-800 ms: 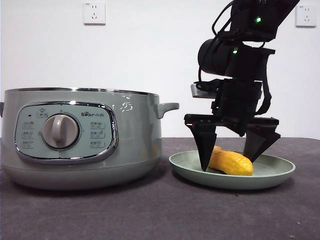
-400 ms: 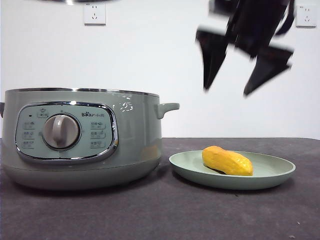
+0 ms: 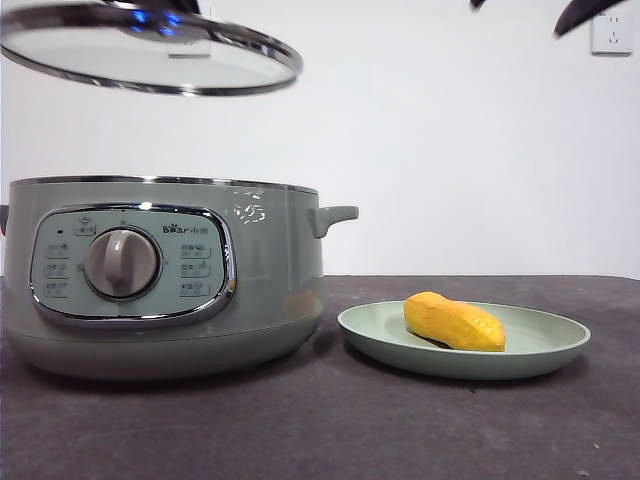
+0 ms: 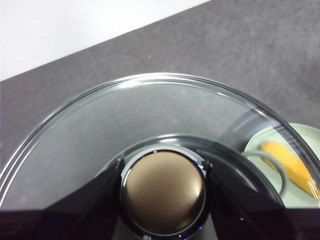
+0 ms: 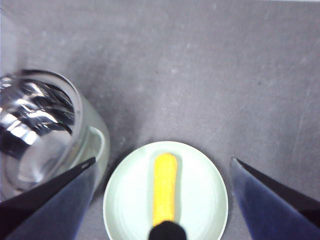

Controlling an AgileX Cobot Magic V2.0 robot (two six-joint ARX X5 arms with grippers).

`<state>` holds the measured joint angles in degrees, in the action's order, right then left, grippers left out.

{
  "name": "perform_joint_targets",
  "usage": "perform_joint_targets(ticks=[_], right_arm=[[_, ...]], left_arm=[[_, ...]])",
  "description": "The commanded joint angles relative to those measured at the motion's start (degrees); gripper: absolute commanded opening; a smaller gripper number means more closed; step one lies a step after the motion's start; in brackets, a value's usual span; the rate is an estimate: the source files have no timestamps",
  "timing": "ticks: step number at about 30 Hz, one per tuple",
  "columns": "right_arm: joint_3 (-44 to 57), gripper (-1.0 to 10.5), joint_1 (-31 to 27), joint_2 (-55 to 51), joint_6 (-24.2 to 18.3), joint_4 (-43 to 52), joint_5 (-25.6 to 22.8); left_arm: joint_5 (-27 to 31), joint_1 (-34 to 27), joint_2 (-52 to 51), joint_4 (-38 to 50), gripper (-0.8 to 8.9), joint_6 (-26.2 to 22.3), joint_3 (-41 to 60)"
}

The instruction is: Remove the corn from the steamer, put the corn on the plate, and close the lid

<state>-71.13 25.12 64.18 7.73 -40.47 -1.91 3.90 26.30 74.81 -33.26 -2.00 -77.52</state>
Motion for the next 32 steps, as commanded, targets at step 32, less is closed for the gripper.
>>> perform_joint_targets(ticks=[32], right_arm=[[0.2, 4.4, 0.0, -5.7, 0.3, -4.2, -0.1]], left_arm=[[-2.7, 0.4, 0.9, 17.5, 0.0, 6.3, 19.7]])
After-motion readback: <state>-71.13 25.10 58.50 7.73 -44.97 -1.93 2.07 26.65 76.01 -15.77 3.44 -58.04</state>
